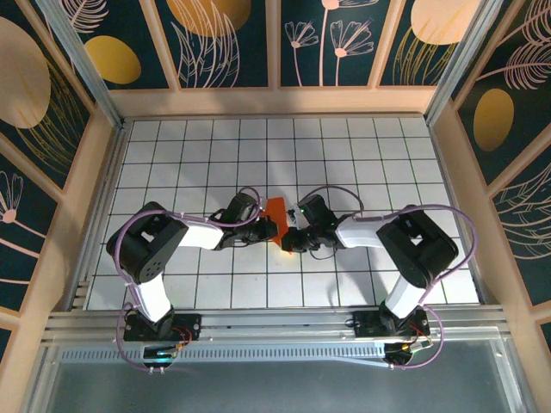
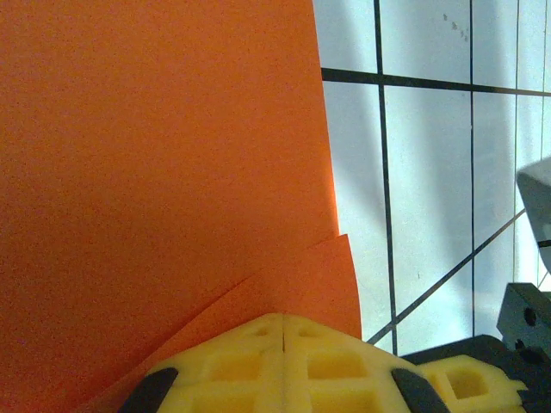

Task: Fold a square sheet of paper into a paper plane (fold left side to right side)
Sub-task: Third fold the triangle at the center of the table.

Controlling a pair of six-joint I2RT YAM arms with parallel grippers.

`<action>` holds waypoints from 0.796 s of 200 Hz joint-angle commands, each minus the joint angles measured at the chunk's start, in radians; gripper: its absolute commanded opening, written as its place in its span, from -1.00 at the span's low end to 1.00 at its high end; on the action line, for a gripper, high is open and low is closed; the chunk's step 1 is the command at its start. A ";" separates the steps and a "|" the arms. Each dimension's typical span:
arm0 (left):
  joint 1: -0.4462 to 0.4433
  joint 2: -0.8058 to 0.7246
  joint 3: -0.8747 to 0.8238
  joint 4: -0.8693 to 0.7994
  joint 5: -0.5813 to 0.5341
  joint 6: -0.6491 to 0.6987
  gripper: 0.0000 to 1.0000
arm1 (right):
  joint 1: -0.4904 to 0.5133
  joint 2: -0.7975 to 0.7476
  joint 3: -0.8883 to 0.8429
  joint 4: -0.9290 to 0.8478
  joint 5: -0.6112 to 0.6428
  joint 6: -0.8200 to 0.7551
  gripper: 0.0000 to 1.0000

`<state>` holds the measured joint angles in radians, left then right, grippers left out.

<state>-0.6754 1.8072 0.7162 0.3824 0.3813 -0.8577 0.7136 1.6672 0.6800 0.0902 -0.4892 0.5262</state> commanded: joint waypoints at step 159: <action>0.067 0.053 0.224 -0.113 0.003 0.054 -0.59 | -0.226 -0.181 -0.029 0.176 0.085 -0.185 0.18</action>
<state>-0.6231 1.9053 0.9112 0.2874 0.3595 -0.8196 0.4896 1.4261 0.6384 0.1368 -0.4107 0.3855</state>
